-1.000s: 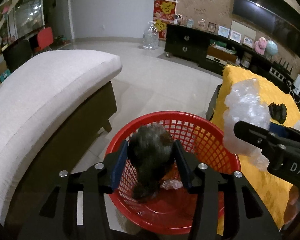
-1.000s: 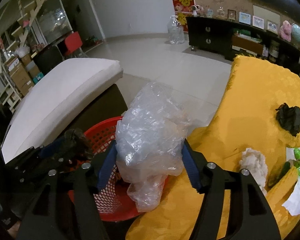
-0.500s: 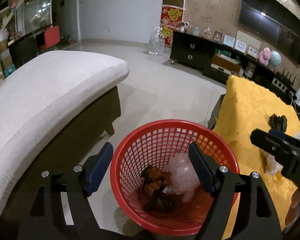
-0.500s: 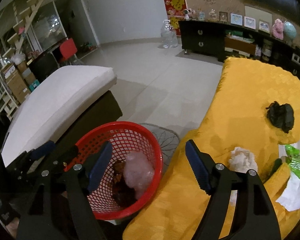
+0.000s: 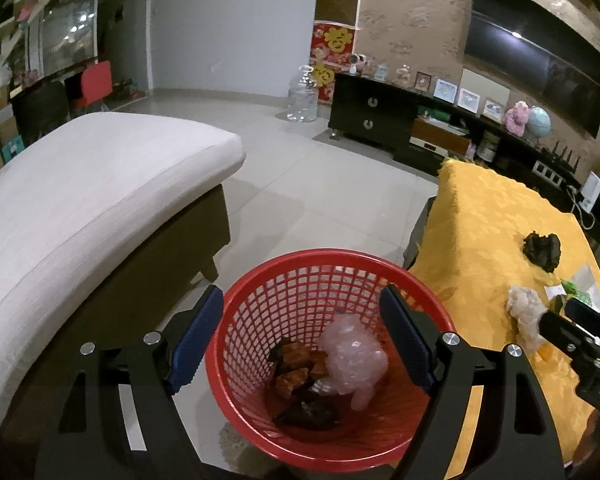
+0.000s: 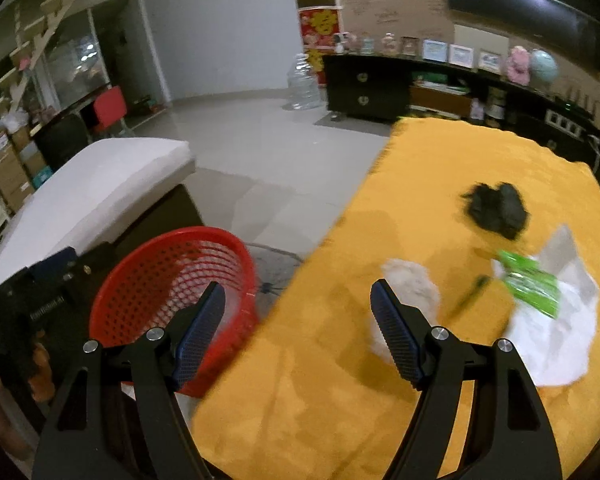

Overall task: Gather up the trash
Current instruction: 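Move the left tool to the beige mesh cloth and grasp it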

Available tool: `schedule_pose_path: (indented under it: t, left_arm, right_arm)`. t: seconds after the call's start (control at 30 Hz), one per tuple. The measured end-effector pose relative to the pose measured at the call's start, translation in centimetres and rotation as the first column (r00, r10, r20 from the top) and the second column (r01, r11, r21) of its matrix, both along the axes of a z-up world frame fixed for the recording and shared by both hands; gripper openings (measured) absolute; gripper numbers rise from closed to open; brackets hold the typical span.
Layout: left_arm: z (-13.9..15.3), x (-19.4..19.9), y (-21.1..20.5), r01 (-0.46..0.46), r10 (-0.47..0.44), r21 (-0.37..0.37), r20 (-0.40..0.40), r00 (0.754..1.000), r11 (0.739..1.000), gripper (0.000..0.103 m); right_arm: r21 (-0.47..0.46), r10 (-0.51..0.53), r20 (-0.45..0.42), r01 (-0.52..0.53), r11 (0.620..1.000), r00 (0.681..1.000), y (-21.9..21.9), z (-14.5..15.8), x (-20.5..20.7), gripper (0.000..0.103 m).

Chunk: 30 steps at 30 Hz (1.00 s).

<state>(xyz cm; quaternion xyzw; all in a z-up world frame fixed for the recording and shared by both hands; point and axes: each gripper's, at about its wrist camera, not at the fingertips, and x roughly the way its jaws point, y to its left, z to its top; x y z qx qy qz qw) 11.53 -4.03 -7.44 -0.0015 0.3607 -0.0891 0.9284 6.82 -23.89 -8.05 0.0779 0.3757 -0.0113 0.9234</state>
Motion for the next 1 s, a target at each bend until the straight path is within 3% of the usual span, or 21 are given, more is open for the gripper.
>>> schedule_pose_path:
  t: [0.43,0.77,1.0]
  left_arm:
    - [-0.2,-1.5,-4.9,0.126,-0.126,0.015,0.000,0.992,0.992,0.077]
    - [-0.8,-2.9,-10.2,0.256,-0.255,0.047,-0.034,0.966,0.965,0.077]
    - [-1.1,-3.1,-15.6,0.373,-0.369,0.043,-0.075,0.926,0.927,0.077]
  right_arm:
    - [-0.135,-0.200,0.030,0.202,0.970,0.979,-9.5,0.1,-8.6,0.074]
    - [-0.103,-0.317,0.059,0.322,0.941,0.947,-14.3,-0.4,-12.3,0.075]
    - [-0.051,-0.368,0.039,0.369,0.928,0.929,-16.6,-1.8,-13.3,0.075]
